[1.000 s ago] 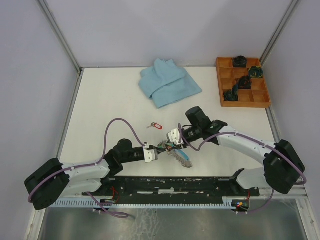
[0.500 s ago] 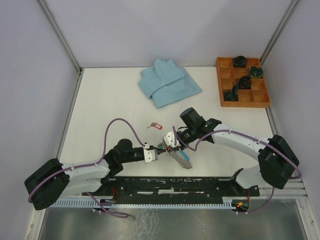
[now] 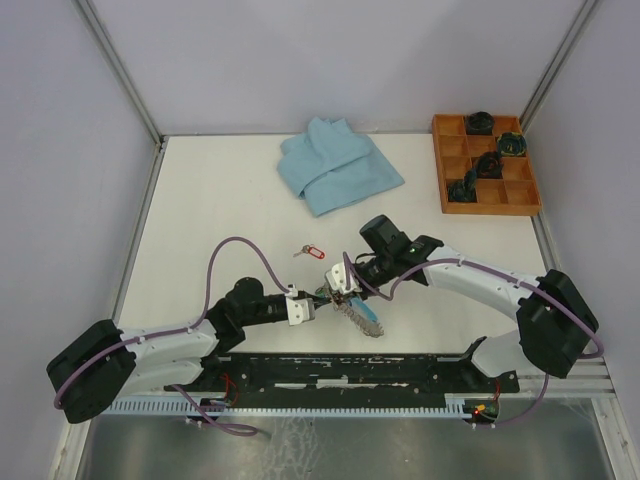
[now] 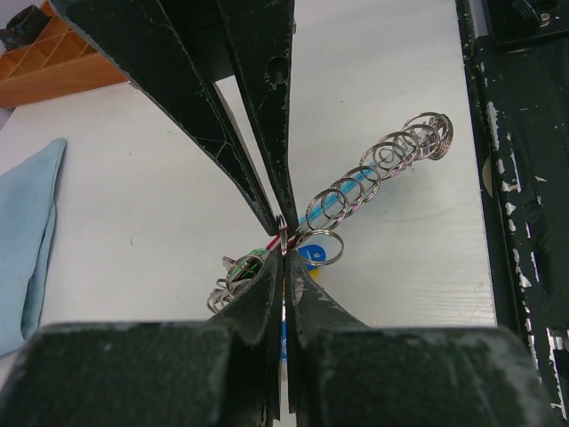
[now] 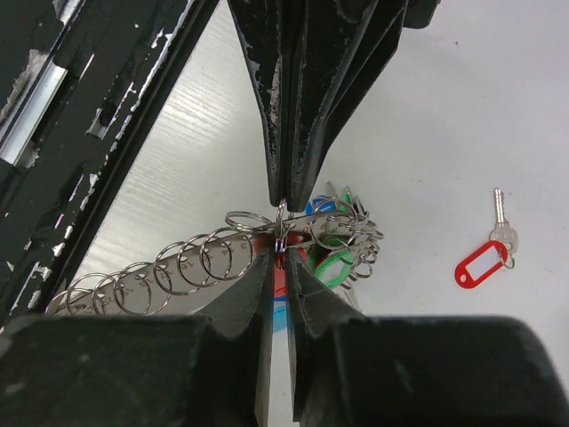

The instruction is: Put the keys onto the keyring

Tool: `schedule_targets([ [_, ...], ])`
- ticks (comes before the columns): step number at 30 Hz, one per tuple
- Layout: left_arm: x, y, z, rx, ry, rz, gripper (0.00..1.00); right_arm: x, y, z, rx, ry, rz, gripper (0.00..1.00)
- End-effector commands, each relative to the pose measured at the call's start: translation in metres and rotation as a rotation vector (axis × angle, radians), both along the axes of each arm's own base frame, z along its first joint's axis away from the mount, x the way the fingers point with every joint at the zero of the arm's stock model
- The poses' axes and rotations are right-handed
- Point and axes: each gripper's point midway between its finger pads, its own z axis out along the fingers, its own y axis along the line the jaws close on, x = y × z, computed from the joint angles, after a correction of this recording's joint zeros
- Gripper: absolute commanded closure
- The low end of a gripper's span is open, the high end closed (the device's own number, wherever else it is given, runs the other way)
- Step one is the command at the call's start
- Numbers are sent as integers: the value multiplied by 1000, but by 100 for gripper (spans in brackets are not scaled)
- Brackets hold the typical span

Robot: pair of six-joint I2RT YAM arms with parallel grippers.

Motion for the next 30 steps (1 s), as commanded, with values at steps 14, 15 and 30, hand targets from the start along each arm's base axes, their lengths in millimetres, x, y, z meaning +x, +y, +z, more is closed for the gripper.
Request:
schedule_targets([
  [14,13,0,31,-75,-111,43,97,23,-4,33,72,93,-164,99],
  [15,13,1,32,-77,-114,45,97,25,-5,34,76,94,-172,99],
  [30,25,11,34,-106,-124,136,97,54,-14,38,121,199,-371,99],
])
